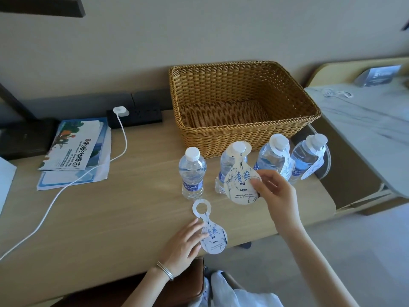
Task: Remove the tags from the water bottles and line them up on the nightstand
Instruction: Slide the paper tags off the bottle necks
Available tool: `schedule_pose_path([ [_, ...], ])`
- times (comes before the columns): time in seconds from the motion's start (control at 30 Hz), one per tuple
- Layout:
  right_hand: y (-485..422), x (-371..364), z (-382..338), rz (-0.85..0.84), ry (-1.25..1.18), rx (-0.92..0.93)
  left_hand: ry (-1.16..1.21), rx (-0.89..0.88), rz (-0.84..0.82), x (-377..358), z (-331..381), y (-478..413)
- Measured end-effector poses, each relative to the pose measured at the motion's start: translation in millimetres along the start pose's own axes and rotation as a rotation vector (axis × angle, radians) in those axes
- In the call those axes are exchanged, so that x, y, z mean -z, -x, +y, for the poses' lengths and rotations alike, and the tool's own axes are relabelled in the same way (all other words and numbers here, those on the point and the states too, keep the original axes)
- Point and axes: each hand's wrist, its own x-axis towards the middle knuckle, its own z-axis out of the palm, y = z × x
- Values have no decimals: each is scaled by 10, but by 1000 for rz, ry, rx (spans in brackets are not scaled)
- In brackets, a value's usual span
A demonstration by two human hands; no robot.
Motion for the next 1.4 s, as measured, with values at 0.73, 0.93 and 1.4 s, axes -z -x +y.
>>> schedule_pose_path([
  [0.73,-14,-152,-276,19,-200,-30,-43,-91,123,135,103,-25],
  [0.93,-7,-162,-265,21,-225,-66,-40,-96,132,135,98,-24],
  [1.4,335,14,284,-111,91,-266,0,-108,126,99,62,-27],
])
